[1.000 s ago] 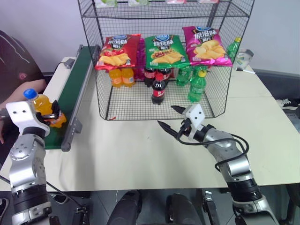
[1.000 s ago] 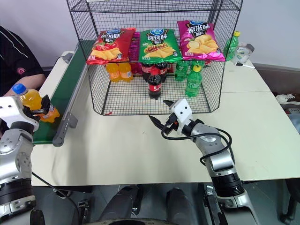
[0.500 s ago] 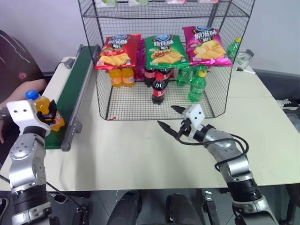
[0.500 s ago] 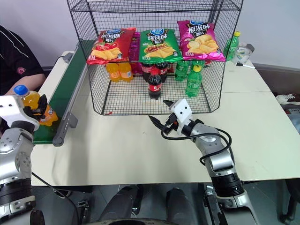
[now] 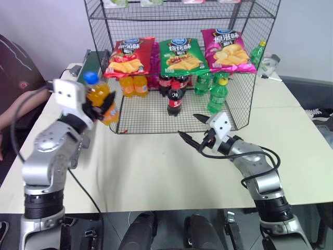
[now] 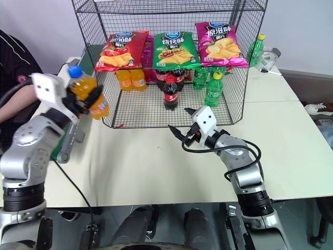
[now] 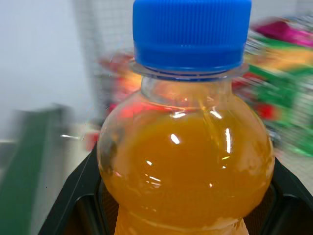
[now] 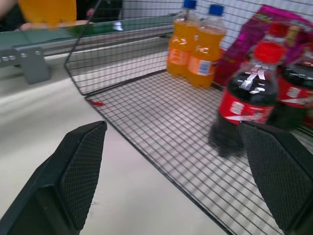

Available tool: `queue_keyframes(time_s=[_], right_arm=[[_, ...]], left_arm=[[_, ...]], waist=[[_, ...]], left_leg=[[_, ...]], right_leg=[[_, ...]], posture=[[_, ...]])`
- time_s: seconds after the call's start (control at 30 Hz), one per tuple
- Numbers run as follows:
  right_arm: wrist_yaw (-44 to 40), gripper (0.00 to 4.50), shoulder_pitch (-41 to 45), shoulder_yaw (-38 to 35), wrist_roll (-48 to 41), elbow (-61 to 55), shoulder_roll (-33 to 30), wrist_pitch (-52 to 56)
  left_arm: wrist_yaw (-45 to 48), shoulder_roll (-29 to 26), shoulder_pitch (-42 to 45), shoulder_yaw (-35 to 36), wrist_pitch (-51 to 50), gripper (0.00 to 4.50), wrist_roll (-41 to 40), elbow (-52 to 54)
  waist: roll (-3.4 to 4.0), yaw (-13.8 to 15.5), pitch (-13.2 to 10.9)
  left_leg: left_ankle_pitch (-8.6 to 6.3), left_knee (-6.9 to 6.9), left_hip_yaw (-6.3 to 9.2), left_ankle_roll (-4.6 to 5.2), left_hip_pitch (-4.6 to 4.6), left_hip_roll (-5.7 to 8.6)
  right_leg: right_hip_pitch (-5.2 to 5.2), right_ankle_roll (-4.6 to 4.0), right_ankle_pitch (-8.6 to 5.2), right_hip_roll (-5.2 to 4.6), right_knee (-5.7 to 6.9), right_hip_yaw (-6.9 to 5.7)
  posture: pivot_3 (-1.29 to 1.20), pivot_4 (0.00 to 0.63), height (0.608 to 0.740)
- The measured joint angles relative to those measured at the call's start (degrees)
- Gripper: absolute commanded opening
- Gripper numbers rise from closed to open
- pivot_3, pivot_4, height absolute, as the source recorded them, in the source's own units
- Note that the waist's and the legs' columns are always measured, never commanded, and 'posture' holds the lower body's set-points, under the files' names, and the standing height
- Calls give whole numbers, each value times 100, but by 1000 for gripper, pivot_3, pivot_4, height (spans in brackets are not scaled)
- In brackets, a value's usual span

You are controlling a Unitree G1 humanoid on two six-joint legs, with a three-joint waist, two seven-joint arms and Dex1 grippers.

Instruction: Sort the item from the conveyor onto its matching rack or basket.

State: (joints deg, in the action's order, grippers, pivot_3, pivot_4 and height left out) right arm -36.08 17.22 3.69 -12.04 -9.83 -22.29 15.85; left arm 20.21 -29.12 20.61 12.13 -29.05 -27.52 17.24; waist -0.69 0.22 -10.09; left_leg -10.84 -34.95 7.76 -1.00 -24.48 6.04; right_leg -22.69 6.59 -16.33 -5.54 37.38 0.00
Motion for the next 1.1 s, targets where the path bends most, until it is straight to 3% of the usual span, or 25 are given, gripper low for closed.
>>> queue_keyframes(time_s=[0.2,0.3,0.4,0.73,1.1], right_arm=[[57,4500,-22,-147,-4,-41,-112,6],[94,4500,-24,-170,-4,-126,-116,12],[119,4500,-14,-174,-4,-175,-117,19],[252,4500,-139,-209,-6,-408,-128,128],[327,4500,-211,-217,-9,-470,-128,140]], left_arm=[[-186,560,268,-749,476,2538,841,-1008],[-374,1219,579,-821,1442,2538,1168,-2105],[-551,1546,939,-870,2381,2538,1522,-3173],[-572,2007,2219,-849,3951,2538,1890,-6253],[-851,2055,2696,-658,4609,2538,1960,-7521]], waist=[[2,19,0],[0,60,0],[-1,54,0],[-2,27,0],[-2,21,0]], left_leg=[[1,-2,0,0,0,1],[1,-8,0,0,-2,4],[1,-9,-1,1,-2,7],[2,-9,-3,2,-2,10],[2,-13,-2,2,-2,10]], right_leg=[[1,0,0,1,0,-1],[4,1,1,-2,-2,-2],[4,2,1,-2,-1,-2],[1,5,2,2,4,-5],[-1,6,2,5,17,-6]], posture=[[0,150,740],[0,150,740],[0,150,740],[0,150,740],[0,150,740]])
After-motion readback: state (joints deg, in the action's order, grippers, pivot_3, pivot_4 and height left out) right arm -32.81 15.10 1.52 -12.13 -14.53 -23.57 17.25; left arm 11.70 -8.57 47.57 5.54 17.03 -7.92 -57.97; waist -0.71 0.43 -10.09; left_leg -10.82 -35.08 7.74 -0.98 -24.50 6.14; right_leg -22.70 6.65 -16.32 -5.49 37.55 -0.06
